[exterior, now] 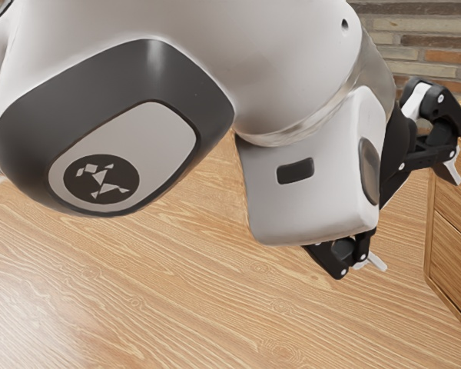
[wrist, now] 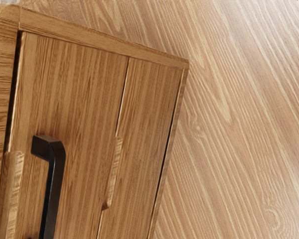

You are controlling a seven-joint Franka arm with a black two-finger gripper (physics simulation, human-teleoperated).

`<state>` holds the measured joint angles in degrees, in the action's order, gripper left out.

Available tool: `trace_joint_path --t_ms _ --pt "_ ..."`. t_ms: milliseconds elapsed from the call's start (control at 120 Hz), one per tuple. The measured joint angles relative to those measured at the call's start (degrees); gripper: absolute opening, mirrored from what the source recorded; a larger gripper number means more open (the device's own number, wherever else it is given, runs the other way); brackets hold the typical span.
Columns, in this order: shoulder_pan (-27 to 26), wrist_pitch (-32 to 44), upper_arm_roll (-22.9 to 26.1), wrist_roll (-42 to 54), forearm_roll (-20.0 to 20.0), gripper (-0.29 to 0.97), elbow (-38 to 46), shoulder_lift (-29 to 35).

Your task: Pull the drawer handle with one arm to open the drawer

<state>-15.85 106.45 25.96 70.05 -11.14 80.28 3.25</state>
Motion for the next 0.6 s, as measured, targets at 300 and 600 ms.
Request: trace_joint_path --t_ms 300,600 --pt "-4.21 3.56 0.31 1.97 -4.18 0.68 -3.67 -5.42" --pt "-6.09 6.09 0.19 3.02 -7.32 0.68 -3.78 -8.83"
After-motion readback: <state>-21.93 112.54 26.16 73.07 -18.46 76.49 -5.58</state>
